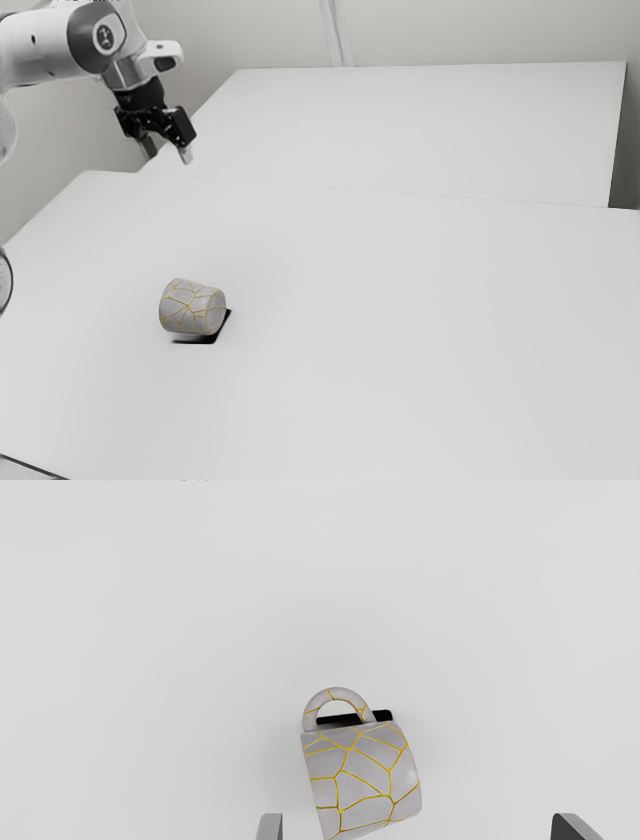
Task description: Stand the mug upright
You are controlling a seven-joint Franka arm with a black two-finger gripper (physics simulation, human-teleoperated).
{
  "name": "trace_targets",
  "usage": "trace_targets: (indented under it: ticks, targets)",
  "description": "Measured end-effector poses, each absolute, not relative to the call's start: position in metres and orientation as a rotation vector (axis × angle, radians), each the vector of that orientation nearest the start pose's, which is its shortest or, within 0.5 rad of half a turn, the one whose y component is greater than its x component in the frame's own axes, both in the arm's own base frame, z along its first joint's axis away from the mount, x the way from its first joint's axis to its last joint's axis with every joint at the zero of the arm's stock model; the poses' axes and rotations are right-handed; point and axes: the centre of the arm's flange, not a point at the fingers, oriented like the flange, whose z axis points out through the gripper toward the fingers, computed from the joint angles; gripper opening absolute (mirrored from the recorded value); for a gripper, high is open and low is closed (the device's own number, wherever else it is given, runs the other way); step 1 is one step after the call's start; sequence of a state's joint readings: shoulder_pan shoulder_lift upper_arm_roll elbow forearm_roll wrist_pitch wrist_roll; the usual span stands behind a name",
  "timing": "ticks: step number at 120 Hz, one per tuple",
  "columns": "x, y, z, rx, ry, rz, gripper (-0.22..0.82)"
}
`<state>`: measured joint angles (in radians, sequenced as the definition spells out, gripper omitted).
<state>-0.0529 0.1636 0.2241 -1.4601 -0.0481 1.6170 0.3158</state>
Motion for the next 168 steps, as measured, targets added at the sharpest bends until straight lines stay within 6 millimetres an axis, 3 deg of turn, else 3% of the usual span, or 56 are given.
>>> trace_targets:
  ticks: [24, 48, 76, 128, 155, 168]
  targets:
    - [0.594, 0.102, 0.574, -3.166, 0.257, 0.021, 0.59]
    - [0.554, 0.137, 0.529, -3.392, 0.137, 0.105, 0.58]
    - [0.527, 0.143, 0.468, -3.651, 0.061, 0.274, 0.58]
    - [0.513, 0.212, 0.393, -3.825, -0.06, 0.343, 0.58]
    - [0.51, 0.227, 0.336, -3.913, -0.125, 0.399, 0.58]
    - [0.505, 0.224, 0.319, -3.954, -0.128, 0.405, 0.58]
